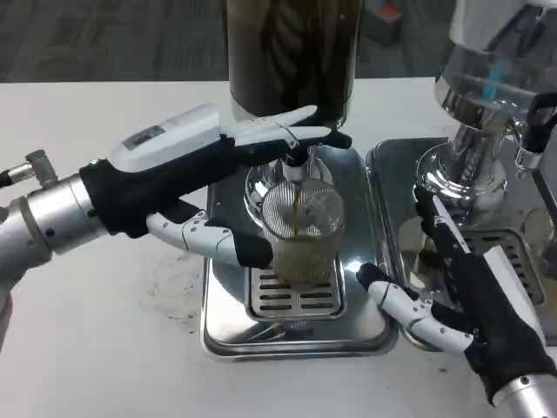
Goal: Grasp the cup under the faucet to collect the drink, then remove the cup.
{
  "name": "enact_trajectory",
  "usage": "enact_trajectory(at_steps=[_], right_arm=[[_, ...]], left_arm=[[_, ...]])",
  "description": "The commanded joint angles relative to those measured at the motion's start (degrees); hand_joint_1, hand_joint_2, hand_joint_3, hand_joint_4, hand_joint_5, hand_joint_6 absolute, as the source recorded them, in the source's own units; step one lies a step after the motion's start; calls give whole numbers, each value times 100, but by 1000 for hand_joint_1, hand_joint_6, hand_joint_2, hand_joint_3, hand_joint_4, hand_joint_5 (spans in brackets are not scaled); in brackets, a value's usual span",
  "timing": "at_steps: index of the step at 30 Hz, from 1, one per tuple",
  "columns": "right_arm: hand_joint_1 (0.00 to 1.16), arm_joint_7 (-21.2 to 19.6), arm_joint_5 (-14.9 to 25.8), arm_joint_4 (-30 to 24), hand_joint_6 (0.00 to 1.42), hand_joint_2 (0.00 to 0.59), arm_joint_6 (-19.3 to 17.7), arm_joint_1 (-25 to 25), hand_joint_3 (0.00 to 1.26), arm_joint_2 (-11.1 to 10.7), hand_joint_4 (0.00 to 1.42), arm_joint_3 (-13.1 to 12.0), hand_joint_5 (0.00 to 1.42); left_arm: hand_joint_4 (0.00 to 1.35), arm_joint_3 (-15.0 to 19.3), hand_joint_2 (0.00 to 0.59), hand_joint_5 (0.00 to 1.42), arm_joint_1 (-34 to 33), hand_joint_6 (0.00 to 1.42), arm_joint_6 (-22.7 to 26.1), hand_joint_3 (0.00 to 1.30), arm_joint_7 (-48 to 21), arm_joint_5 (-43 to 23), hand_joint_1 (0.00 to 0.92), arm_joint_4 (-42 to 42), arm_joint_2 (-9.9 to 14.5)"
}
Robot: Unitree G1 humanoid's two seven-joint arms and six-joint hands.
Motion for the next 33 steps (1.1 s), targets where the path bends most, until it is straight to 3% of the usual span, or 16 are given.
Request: enact_trajectory(at_steps=[1,19,33], right_arm=[[589,163,57,89,96,225,73,-189,0,-119,0,13,0],[588,403,176,644,96,224,82,-925,0,-240,0,5,0],[578,479,251,1039,104,219,-2,-1257,0,-175,0,104,0]], left_arm=[[5,-129,48,31,125,69,-80,118,-71,135,0,39,59],[5,-129,48,31,139,69,-66,118,-88,84,0,13,90],[5,-117,48,31,175,69,-66,118,-95,52,0,-33,135]])
